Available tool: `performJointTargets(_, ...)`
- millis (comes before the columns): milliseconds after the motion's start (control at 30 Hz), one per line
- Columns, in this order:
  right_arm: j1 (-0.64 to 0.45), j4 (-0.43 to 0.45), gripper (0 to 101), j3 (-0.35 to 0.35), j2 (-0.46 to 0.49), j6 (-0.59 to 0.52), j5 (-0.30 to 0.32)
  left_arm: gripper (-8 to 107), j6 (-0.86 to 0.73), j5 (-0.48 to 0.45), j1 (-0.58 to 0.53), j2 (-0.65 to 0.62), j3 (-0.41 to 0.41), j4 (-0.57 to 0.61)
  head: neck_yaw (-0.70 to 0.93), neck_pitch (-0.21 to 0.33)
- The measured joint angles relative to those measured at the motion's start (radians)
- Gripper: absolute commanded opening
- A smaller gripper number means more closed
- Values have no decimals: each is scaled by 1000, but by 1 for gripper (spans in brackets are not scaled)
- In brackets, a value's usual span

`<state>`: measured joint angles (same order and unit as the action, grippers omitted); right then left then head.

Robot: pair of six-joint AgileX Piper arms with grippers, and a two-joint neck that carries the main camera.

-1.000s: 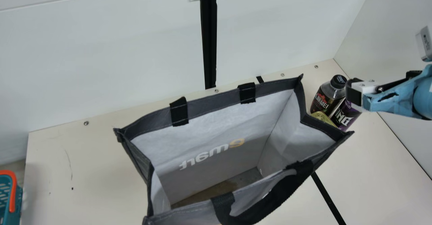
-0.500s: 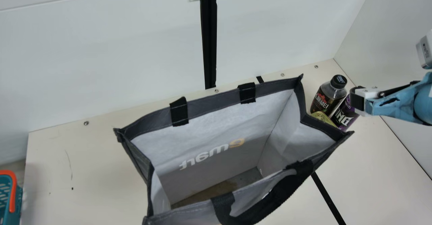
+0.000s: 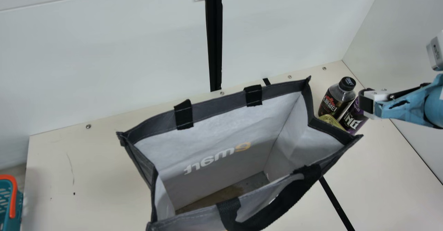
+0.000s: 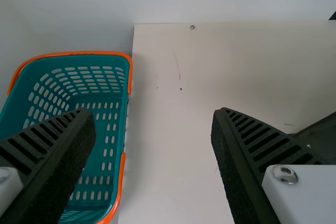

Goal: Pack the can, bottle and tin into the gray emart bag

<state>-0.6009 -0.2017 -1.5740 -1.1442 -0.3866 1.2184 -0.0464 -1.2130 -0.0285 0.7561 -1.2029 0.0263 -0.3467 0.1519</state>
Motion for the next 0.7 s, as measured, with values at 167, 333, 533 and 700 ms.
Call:
performJointTargets(167,0,0,91,0,0,0,0,90,0,0,0,0,0,0,-2,0)
performJointTargets(333,0,0,91,0,0,0,0,90,0,4,-5,7,-4,-3,0,0)
performJointTargets(533,0,0,91,0,0,0,0,90,6,24,-35,53,-50,3,-2,0)
performJointTargets(700,0,0,91,0,0,0,0,90,17,40,-76,100,-98,-1,0,0)
